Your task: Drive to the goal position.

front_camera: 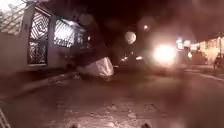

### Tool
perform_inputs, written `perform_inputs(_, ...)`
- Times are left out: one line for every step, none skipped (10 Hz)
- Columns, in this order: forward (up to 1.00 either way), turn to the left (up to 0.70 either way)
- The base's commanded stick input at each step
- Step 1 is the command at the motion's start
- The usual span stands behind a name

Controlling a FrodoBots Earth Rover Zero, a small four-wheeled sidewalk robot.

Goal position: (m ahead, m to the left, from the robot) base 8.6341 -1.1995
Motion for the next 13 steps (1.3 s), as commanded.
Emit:
perform_inputs(0.0, -0.13)
perform_inputs(0.0, -0.48)
perform_inputs(0.64, -0.41)
perform_inputs(0.85, -0.34)
perform_inputs(0.85, -0.34)
perform_inputs(0.85, -0.34)
perform_inputs(0.85, -0.34)
perform_inputs(0.85, -0.34)
perform_inputs(0.85, -0.34)
perform_inputs(0.85, -0.34)
perform_inputs(0.85, -0.34)
perform_inputs(0.85, -0.27)
perform_inputs(0.85, -0.01)
